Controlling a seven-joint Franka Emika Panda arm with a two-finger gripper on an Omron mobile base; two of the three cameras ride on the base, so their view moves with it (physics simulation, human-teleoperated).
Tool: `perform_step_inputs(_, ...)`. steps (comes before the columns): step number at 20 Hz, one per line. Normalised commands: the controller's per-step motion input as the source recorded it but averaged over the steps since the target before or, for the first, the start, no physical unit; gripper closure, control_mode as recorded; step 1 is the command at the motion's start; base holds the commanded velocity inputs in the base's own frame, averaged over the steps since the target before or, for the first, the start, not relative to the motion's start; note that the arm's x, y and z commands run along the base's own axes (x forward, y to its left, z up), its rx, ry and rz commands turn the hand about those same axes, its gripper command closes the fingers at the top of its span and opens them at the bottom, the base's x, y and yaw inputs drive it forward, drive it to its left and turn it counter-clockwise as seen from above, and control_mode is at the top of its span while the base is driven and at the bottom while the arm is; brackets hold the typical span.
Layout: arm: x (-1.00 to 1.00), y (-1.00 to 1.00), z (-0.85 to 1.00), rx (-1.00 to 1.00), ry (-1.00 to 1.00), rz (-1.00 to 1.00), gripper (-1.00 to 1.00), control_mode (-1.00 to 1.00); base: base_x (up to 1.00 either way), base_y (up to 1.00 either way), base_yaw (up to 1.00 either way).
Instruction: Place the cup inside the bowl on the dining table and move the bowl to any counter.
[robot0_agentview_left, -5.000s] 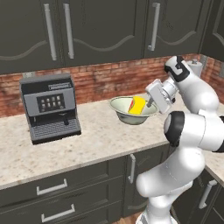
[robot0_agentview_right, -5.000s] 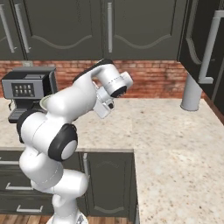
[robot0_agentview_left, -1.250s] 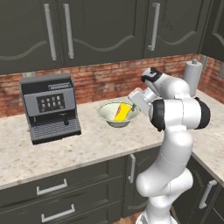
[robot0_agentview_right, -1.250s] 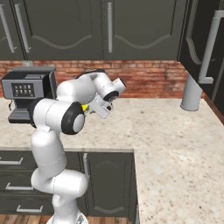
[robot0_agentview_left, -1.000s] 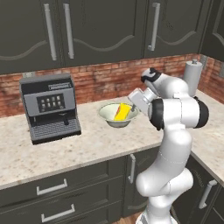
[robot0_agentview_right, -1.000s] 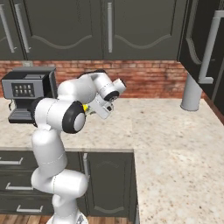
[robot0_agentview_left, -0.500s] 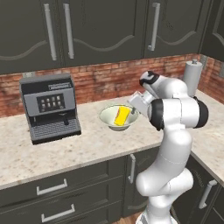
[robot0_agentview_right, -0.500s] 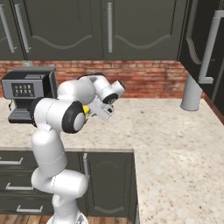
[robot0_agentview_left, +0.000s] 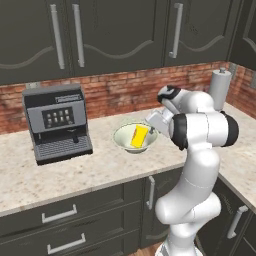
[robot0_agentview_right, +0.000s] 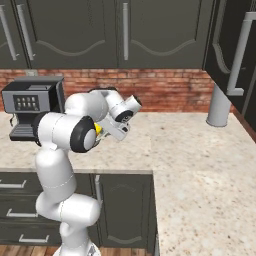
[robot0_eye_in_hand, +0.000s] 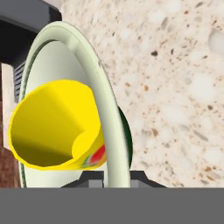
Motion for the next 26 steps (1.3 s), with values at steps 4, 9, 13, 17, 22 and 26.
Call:
perform_step_inputs(4, 0.0, 0.0, -0.15, 0.0, 0.0, 0.0, 1.0, -1.0, 0.0, 0.0, 0.0)
perform_step_inputs(9, 0.01, 0.0, -0.02, 0.0, 0.0, -0.01, 1.0, -1.0, 0.0, 0.0, 0.0)
perform_step_inputs(13, 0.01, 0.0, 0.0, 0.0, 0.0, -0.04, 1.0, -1.0, 0.0, 0.0, 0.0)
perform_step_inputs(17, 0.0, 0.0, 0.0, 0.0, 0.0, -0.07, 1.0, -1.0, 0.0, 0.0, 0.0)
perform_step_inputs(22, 0.01, 0.0, 0.0, 0.0, 0.0, -0.08, 1.0, -1.0, 0.0, 0.0, 0.0)
perform_step_inputs(26, 0.05, 0.0, 0.0, 0.0, 0.0, -0.09, 1.0, -1.0, 0.0, 0.0, 0.0)
